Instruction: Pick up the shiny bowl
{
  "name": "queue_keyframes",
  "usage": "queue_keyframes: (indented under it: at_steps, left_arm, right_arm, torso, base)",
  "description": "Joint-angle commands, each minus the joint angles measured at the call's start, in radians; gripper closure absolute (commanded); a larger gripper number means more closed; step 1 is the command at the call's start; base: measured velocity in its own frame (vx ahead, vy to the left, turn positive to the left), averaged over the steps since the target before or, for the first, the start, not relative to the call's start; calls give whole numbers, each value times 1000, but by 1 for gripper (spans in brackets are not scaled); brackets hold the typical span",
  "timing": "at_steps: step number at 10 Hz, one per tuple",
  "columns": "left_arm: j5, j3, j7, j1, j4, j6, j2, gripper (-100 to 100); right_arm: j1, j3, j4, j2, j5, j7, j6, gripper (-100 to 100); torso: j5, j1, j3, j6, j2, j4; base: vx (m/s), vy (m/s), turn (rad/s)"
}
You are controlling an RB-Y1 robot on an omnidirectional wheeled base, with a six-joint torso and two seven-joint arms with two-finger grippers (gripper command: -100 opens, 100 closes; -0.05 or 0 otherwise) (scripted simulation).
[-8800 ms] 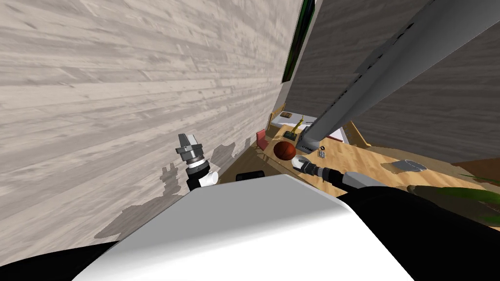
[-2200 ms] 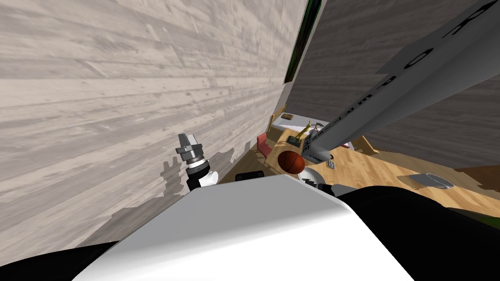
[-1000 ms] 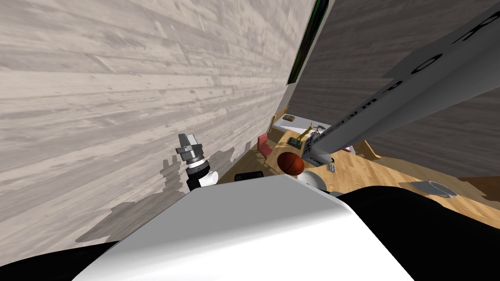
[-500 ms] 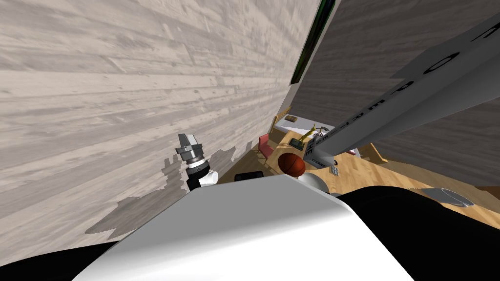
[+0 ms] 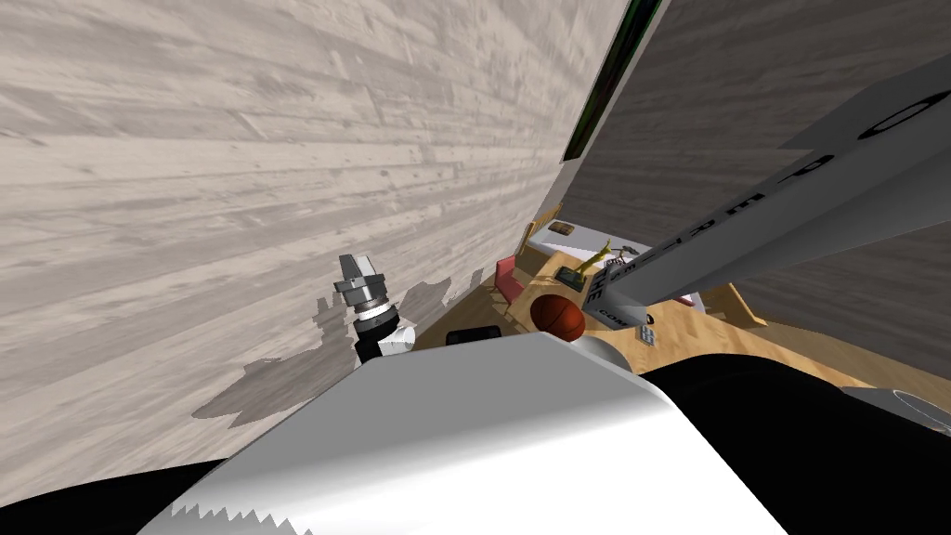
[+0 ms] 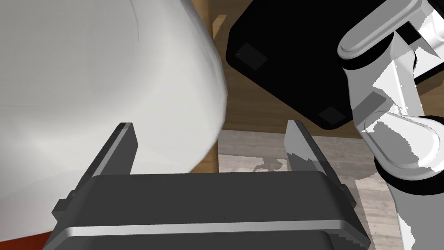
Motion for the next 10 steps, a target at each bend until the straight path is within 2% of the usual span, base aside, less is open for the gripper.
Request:
queue_keyframes:
  at_steps: [1, 2, 6, 7, 8, 10]
  left_arm:
    - [0, 0, 0, 0, 0, 0, 0, 0]
    - [0, 0, 0, 0, 0, 0, 0, 0]
    - [0, 0, 0, 0, 0, 0, 0, 0]
    - [0, 0, 0, 0, 0, 0, 0, 0]
    - [0, 0, 0, 0, 0, 0, 0, 0]
    - [0, 0, 0, 0, 0, 0, 0, 0]
  right_arm:
    - [0, 0, 0, 0, 0, 0, 0, -100]
    - [0, 2, -1, 0, -1, 0, 4, 100]
    - [-1, -1, 1, -1, -3, -3, 7, 100]
    - [-1, -1, 1, -1, -3, -3, 7, 0]
    - [2, -25, 6, -2, 13, 3, -33, 100]
    - [5, -48, 10, -5, 24, 6, -63, 100]
  torso:
    - [0, 0, 0, 0, 0, 0]
    - [0, 0, 0, 0, 0, 0]
    - [-2, 0, 0, -1, 0, -1]
    - [-2, 0, -1, -1, 0, -1]
    - [-2, 1, -1, -1, -1, -1]
    - [-1, 3, -1, -1, -1, -1]
  base:
    - [-2, -6, 18]
    - [0, 0, 0]
    - [1, -2, -1]
    - [0, 0, 0]
    - [5, 15, -199]
    - [6, 28, -134]
